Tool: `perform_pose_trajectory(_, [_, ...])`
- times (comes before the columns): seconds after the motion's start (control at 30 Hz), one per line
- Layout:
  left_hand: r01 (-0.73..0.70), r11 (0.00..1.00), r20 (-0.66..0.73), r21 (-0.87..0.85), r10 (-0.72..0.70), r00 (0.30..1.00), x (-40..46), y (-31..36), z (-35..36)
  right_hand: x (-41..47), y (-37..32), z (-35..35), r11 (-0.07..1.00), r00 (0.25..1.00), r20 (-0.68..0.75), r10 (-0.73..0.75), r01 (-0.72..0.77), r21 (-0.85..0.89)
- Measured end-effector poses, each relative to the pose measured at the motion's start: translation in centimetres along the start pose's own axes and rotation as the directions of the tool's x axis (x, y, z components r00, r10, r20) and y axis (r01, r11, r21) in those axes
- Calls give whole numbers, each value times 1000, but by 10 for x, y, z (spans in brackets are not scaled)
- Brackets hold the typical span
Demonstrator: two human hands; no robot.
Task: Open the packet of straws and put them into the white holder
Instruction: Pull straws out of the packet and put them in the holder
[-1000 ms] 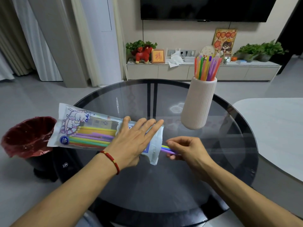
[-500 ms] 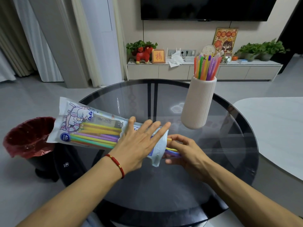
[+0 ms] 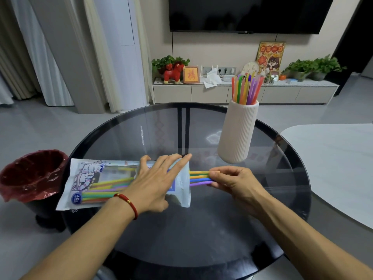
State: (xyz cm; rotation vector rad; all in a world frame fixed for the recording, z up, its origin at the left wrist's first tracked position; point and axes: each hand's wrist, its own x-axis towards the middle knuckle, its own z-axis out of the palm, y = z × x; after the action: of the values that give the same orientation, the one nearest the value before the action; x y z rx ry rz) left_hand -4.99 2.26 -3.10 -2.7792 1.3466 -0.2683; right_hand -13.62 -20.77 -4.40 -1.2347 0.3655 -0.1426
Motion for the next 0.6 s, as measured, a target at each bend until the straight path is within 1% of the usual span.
perform_pose_trajectory(0.07, [14, 999, 32, -37, -13, 999, -2, -9, -1, 0, -10, -11, 1000, 1000, 0, -5, 5, 0])
perform_pose_trajectory(0.17, [21, 997, 118, -73, -12, 993, -3, -17, -1, 0, -22, -26, 1000, 1000, -22, -21, 20, -15])
perform_pose_trajectory(0.33, [14, 993, 294, -116, 21, 955, -1, -19, 1, -2, -26, -37, 987, 997, -48, -66, 58, -151])
perform_pose_trajectory(0.37, [19, 990, 302, -141, 25, 953, 0, -15, 1, -3, -26, -38, 985, 997, -42, -68, 61, -163])
perform_pose_trajectory(0.4, [31, 982, 275, -184, 22, 961, 3, -9, 0, -4, -28, -37, 983, 997, -36, -70, 63, -175])
perform_pose_trajectory(0.47, [45, 954, 164, -296, 4, 987, 13, 6, -2, -6, -33, -39, 976, 996, -36, -86, 76, -202])
perform_pose_trajectory(0.5, [35, 946, 105, -323, -1, 994, 17, 14, -3, -6, -35, -41, 974, 995, -34, -95, 86, -209])
perform_pose_trajectory(0.57, [7, 954, 9, -299, -4, 1000, 24, 25, 1, -8, -41, -44, 979, 995, -12, -103, 99, -178])
perform_pose_trajectory(0.6, [7, 961, -17, -276, -13, 1000, 26, 27, 3, -9, -43, -46, 985, 994, -5, -106, 104, -140])
